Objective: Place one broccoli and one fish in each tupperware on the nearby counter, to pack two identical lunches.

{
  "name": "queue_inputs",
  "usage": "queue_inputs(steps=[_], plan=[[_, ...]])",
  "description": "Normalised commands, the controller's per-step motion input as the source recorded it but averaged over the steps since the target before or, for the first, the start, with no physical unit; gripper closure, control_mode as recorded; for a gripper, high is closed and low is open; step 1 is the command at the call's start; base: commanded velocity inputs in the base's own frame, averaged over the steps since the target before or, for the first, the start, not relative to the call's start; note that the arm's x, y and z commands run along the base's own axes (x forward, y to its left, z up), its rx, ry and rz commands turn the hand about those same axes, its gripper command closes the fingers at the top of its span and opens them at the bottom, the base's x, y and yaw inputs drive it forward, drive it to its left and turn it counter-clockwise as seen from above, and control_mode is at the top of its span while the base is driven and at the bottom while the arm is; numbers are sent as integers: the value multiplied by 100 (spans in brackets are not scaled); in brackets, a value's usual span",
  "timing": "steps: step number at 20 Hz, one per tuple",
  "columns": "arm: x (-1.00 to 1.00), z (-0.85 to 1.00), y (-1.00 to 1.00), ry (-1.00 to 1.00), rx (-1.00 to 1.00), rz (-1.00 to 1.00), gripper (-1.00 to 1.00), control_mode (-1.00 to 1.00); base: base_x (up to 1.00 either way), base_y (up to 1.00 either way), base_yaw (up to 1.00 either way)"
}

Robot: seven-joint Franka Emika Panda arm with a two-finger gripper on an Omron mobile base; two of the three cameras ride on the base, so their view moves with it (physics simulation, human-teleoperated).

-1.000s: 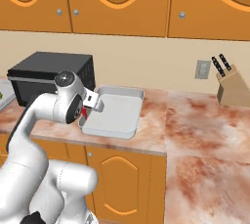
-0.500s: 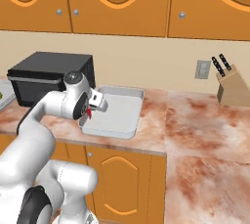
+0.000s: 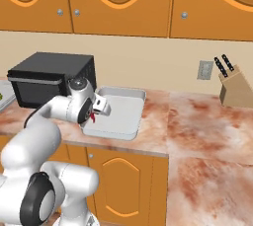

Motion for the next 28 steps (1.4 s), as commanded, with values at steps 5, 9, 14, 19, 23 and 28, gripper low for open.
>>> queue_inputs(steps=[5,9,14,19,23,28], plan=[[31,-24,0,0,0,0,100,-100,0,0,0],[29,-23,0,0,0,0,100,-100,0,0,0],[36,-22,0,1,0,0,100,-100,0,0,0],[37,-23,0,2,0,0,100,-100,0,0,0],[33,-20,0,0,0,0,100,-100,0,0,0],[29,-18,0,0,0,0,100,-100,0,0,0]])
